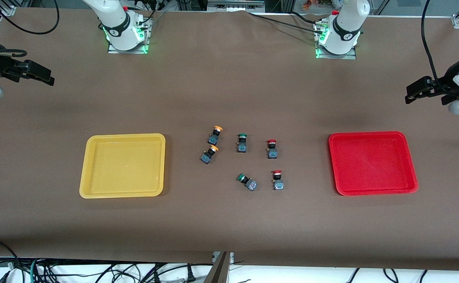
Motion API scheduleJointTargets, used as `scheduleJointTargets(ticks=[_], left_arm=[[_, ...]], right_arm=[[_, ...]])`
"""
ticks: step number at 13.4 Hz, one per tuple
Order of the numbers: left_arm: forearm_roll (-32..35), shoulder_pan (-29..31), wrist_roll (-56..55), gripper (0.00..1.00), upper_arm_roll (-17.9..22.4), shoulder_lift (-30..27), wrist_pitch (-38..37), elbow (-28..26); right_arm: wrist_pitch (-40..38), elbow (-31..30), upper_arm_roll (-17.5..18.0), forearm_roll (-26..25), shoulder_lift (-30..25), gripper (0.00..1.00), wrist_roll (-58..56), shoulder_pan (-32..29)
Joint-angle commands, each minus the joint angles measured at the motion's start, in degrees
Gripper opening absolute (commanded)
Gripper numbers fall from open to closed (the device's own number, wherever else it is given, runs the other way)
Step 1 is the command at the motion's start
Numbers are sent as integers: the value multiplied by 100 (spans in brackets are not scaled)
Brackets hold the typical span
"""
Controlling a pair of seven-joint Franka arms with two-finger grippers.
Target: Place red and yellow buttons in trays
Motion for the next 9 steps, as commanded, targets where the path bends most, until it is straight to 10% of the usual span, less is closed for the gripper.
scheduleJointTargets(ticks=[1,9], left_arm=[[-92,62,-22,100,-50,5,-73,70],[-100,62,-22,100,-50,5,-73,70]], right_arm=[[-18,131,19,-74,43,100,-33,-32],[52,131,28,-171,95,100,-16,-15]])
